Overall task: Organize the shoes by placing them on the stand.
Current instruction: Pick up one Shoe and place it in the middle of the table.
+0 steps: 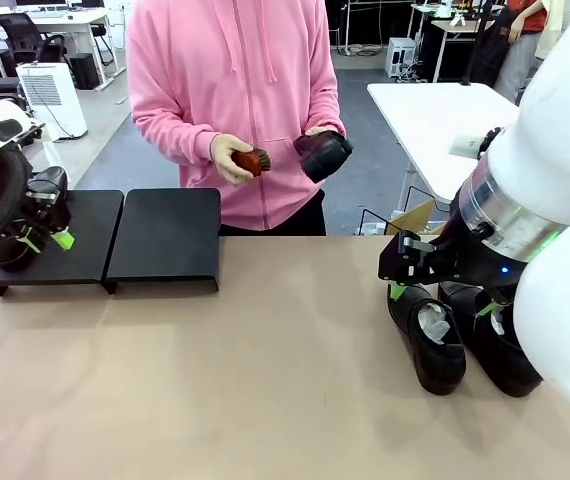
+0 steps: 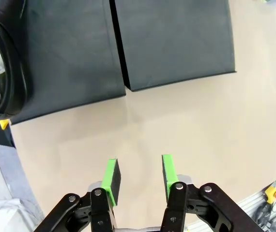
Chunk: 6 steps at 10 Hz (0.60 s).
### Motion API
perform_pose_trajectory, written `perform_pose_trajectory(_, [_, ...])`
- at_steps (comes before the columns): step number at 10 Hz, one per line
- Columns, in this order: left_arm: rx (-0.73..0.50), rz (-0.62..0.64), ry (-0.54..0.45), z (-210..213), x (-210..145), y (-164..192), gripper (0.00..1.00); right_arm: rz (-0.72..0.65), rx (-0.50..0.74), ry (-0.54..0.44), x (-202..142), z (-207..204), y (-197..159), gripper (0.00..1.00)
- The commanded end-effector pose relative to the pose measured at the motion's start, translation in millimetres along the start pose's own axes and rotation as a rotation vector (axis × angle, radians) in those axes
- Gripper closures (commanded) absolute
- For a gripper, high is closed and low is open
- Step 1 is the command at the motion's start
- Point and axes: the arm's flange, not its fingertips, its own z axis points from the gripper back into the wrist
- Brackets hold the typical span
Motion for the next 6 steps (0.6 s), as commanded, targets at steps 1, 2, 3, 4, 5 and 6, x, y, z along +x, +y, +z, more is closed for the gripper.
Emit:
perform_pose_trajectory(1, [-0.002, 0.003, 0.006, 0, -1, 1, 0.52, -0.002, -0.003, -0.002, 1, 2, 2, 0.0])
perform_pose_trajectory(2, [-0.096, -0.029, 0.064, -5, -17, -18, 0.52, 0.0, 0.0, 0.0, 0, 0, 0, 0.0])
perform_pose_trajectory(3, [-0.177, -0.029, 0.094, -4, -33, -33, 0.52, -0.004, -0.023, -0.002, 8, -2, -7, 0.0])
perform_pose_trajectory(4, [-0.201, 0.002, 0.086, 0, -46, -39, 0.52, 0.001, -0.082, -0.038, 21, -5, -21, 0.0])
perform_pose_trajectory(5, [-0.223, 0.038, 0.133, 2, -55, -43, 0.52, 0.001, -0.102, -0.02, 30, -9, -32, 0.0])
perform_pose_trajectory(6, [-0.233, 0.04, 0.146, 2, -57, -45, 0.52, -0.001, -0.09, 0.022, 37, -17, -44, 0.0])
